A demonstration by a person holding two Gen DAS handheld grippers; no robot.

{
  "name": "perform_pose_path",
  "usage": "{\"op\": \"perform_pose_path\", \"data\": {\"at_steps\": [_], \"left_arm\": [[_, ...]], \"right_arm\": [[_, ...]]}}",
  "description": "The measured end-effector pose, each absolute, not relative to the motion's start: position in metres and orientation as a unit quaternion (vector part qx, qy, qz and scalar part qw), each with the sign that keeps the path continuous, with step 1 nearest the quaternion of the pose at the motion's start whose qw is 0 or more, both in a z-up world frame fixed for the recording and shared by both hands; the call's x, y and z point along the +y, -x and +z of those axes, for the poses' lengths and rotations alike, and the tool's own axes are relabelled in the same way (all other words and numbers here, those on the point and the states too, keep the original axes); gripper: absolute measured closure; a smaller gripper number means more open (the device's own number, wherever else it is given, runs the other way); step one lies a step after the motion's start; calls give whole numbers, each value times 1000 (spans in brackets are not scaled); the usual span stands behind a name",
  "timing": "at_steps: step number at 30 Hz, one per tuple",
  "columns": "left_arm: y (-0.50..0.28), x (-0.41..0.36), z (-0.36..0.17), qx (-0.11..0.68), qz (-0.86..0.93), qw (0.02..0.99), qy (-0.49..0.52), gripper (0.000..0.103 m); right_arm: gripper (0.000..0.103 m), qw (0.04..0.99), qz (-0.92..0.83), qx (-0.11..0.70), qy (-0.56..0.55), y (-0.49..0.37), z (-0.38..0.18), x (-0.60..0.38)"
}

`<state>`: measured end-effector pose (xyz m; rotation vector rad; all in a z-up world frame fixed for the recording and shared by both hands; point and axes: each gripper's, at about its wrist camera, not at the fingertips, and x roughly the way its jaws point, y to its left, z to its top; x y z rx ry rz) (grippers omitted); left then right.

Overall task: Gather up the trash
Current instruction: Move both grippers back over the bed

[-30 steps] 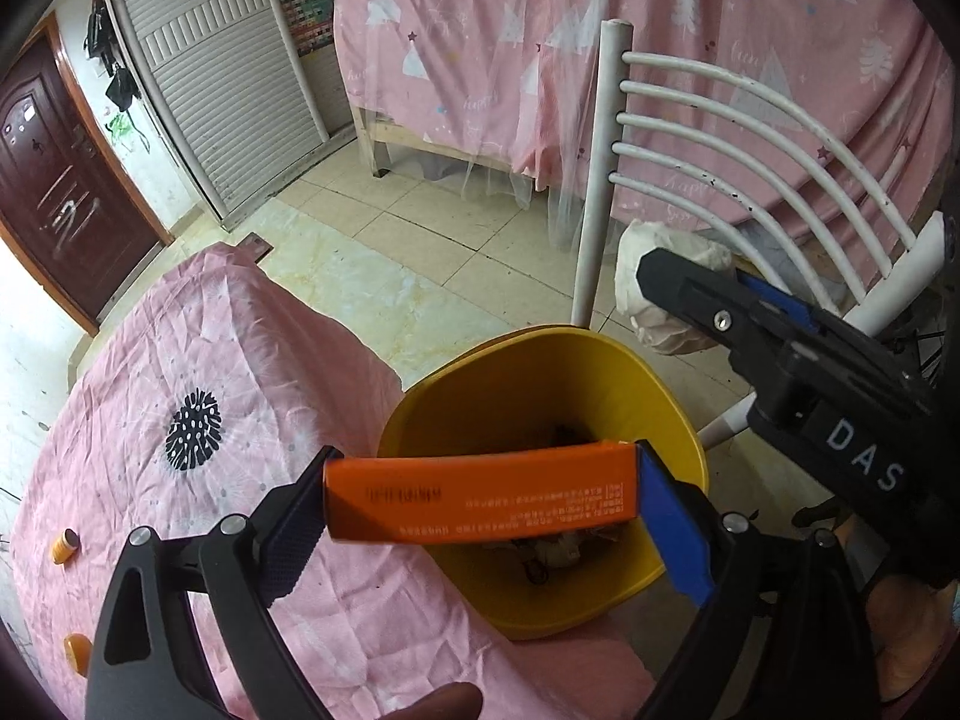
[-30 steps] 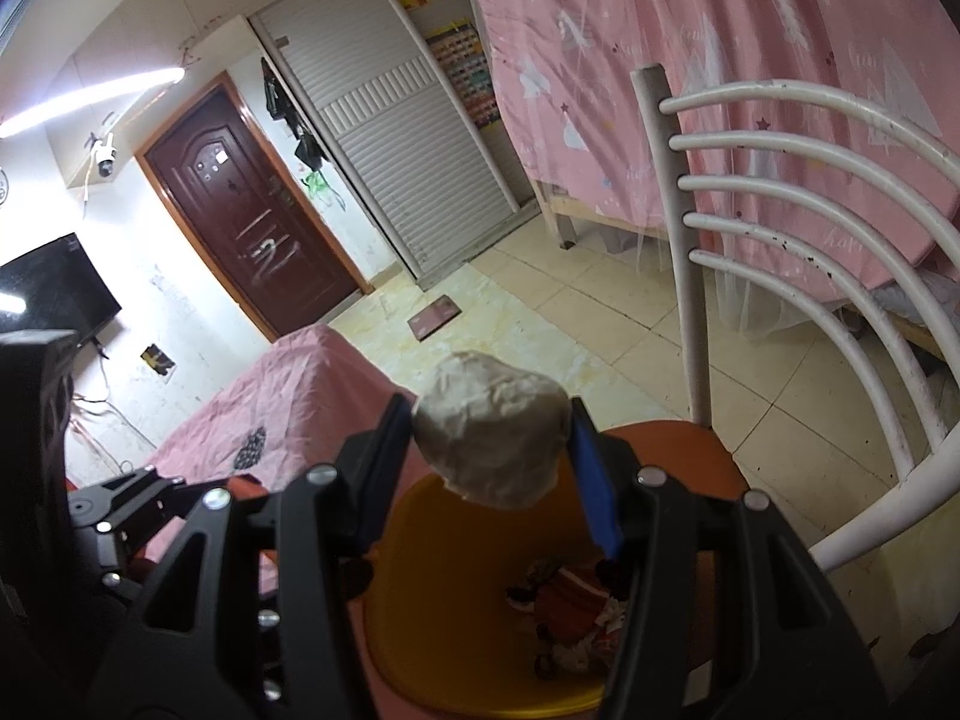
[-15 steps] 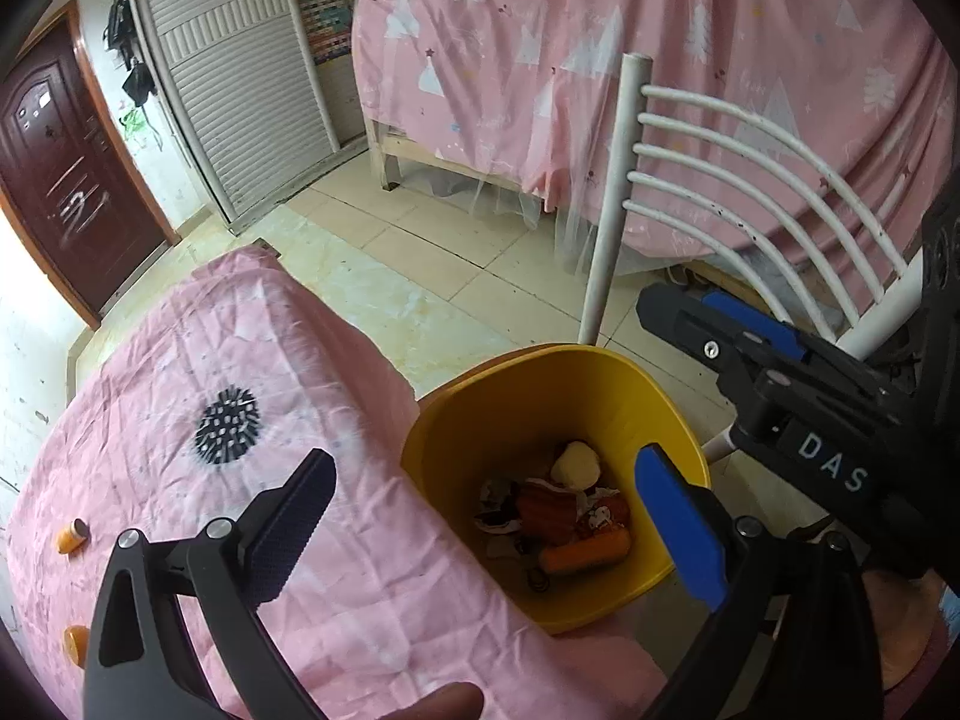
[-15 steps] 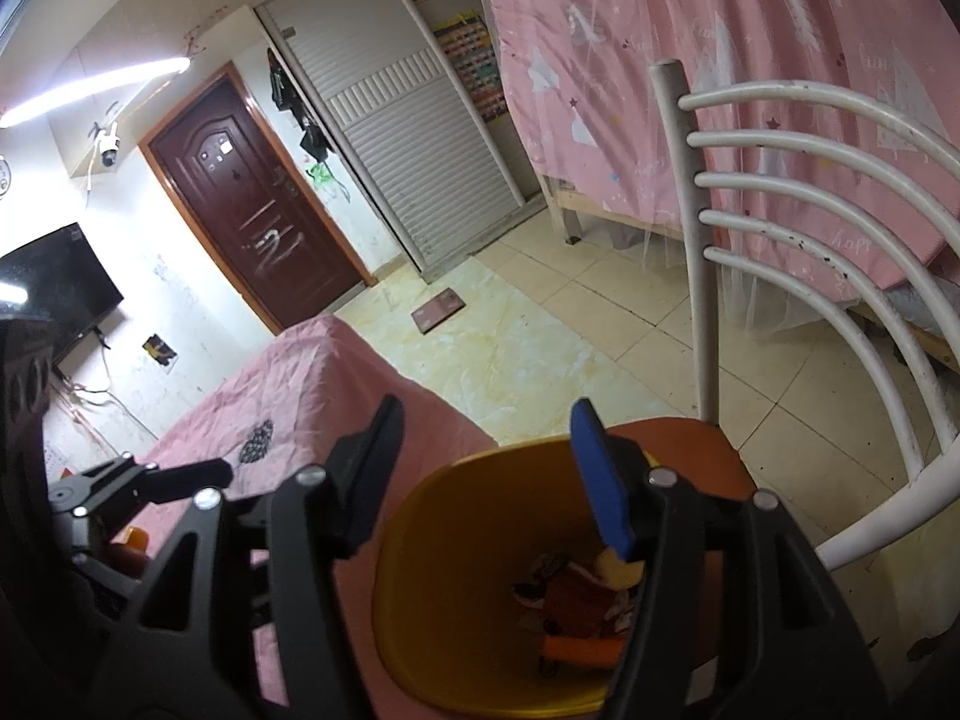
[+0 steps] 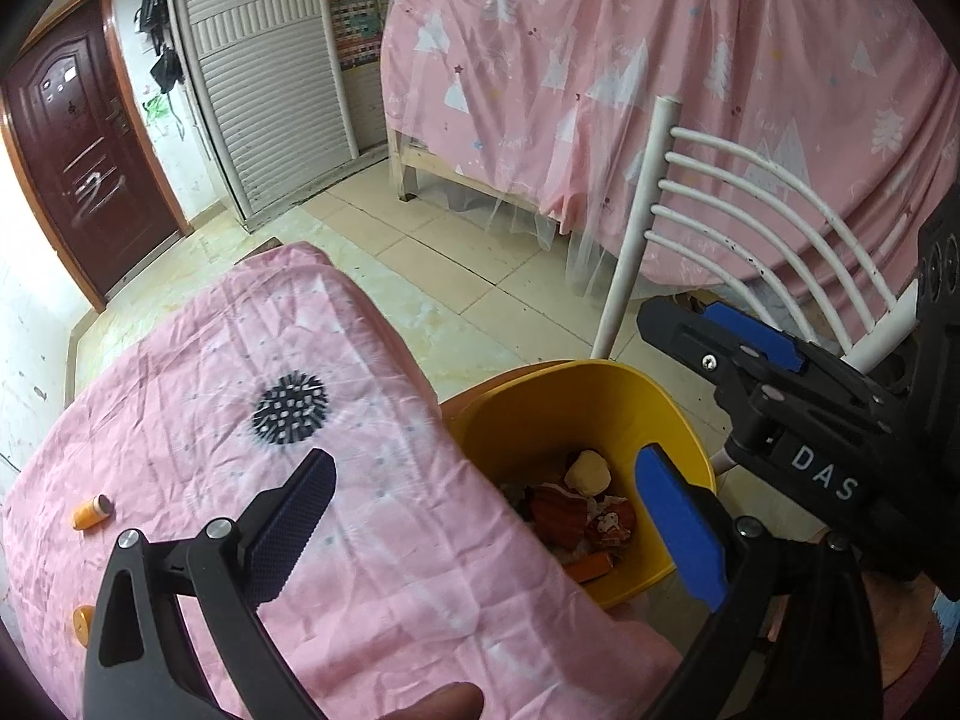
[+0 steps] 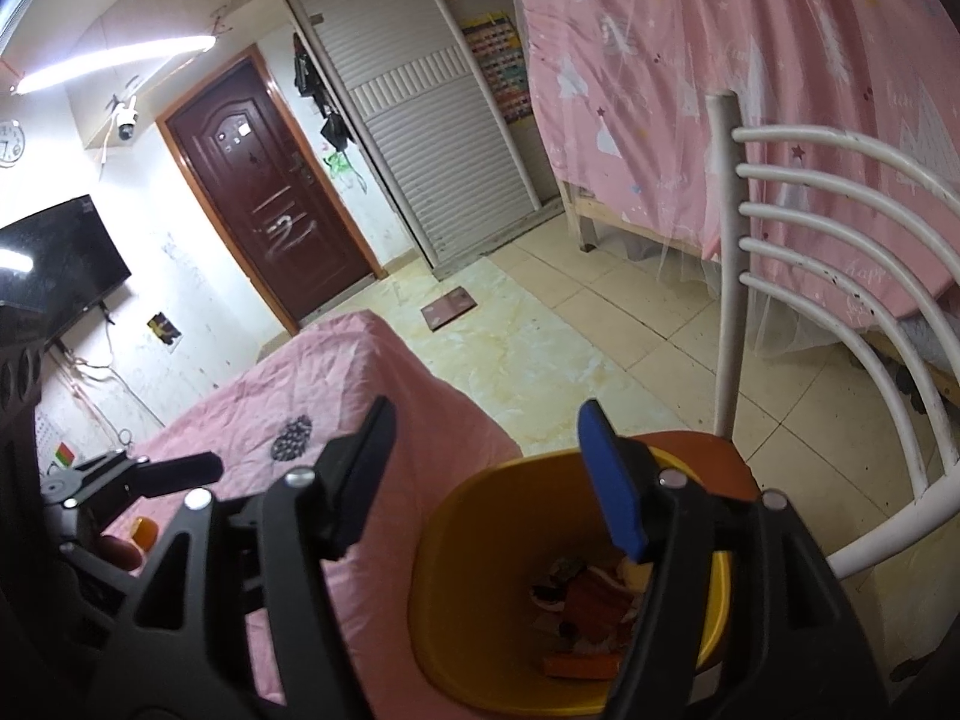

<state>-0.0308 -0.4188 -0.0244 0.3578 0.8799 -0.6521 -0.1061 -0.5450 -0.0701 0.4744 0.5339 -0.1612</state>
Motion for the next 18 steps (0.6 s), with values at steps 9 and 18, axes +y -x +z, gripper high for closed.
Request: {"op": "perform_pose_path", "data": {"at_steps": [9, 18], "left_arm": [[16, -373, -18, 417, -289, 851, -136, 10], [-5, -310, -15, 423, -252, 865, -99, 10]], "right_arm": [[42, 940, -55, 268, -203, 86, -56, -509], [38, 944, -17, 281, -170, 54, -44, -454]]}}
